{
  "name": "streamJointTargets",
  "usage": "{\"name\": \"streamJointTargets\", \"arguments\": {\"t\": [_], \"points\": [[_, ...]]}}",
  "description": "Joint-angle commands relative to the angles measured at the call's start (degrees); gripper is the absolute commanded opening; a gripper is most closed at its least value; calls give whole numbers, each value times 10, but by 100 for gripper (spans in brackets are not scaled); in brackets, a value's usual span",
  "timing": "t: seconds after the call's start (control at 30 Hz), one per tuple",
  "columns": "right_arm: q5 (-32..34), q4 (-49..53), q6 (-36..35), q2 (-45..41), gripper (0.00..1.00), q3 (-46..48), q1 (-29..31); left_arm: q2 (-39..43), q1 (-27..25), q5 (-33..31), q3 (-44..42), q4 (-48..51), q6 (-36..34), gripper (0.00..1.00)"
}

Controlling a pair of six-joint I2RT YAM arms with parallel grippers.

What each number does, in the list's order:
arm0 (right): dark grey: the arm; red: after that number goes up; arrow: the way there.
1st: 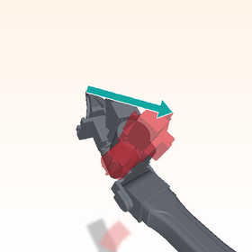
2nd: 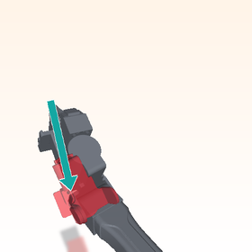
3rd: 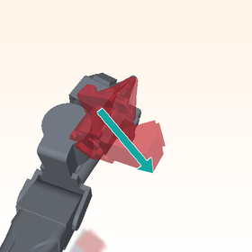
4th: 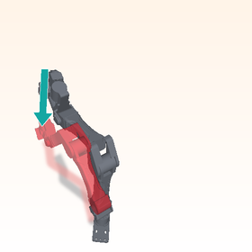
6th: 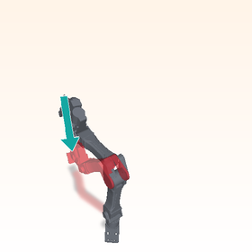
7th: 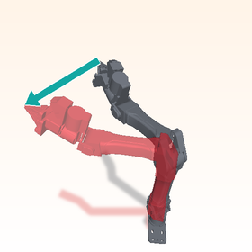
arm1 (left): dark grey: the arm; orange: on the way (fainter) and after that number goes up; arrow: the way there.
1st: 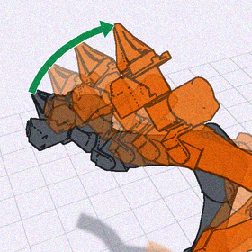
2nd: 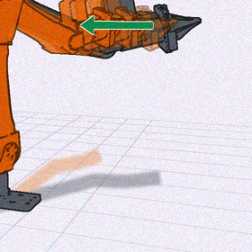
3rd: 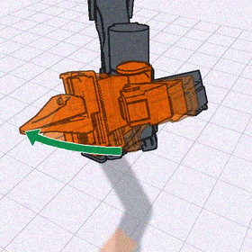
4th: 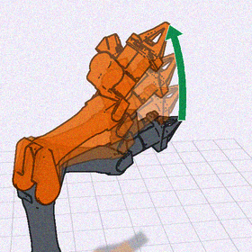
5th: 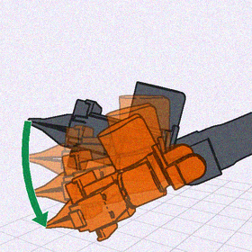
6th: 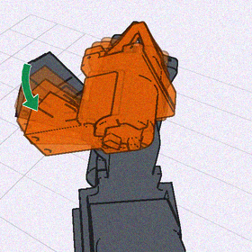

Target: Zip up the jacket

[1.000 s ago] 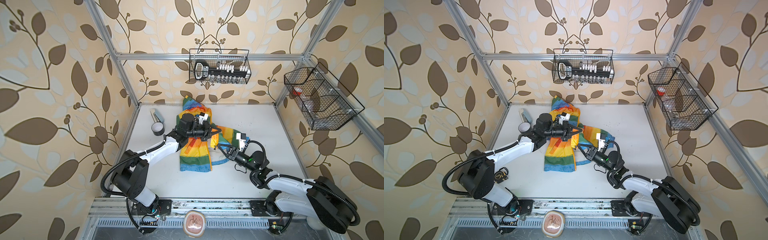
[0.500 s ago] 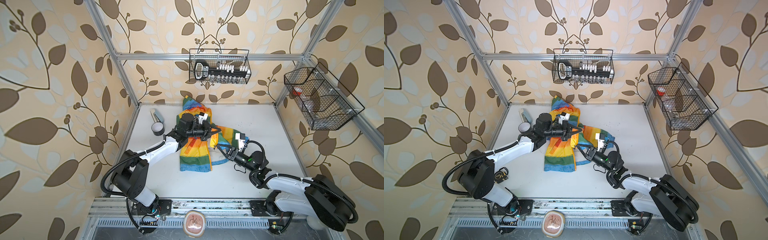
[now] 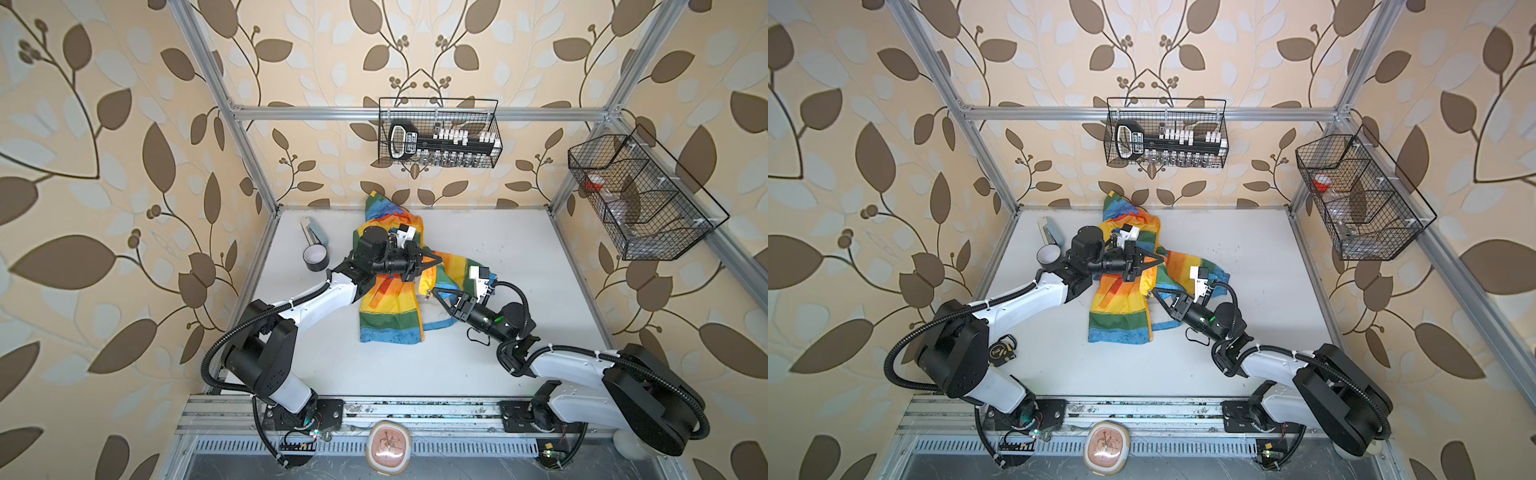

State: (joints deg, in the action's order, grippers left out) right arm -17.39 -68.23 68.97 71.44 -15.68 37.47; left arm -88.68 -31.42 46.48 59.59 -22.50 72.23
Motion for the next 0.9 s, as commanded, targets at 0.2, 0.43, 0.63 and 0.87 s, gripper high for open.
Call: {"name": "streamJointTargets", "arguments": {"t": [0.2,0.43,0.63,0.87], "points": [[10,-53,25,11,18,-11,-1,13,3,10,2,-56,10,0],[16,-102,47,40,17,-11,-1,15,3,8,-6,-66,17,0],[17,-130,60,57,17,-11,-2,16,3,8,-10,-68,18,0],[23,-116,56,53,15,-13,-1,15,3,8,-11,-70,19,0]]}}
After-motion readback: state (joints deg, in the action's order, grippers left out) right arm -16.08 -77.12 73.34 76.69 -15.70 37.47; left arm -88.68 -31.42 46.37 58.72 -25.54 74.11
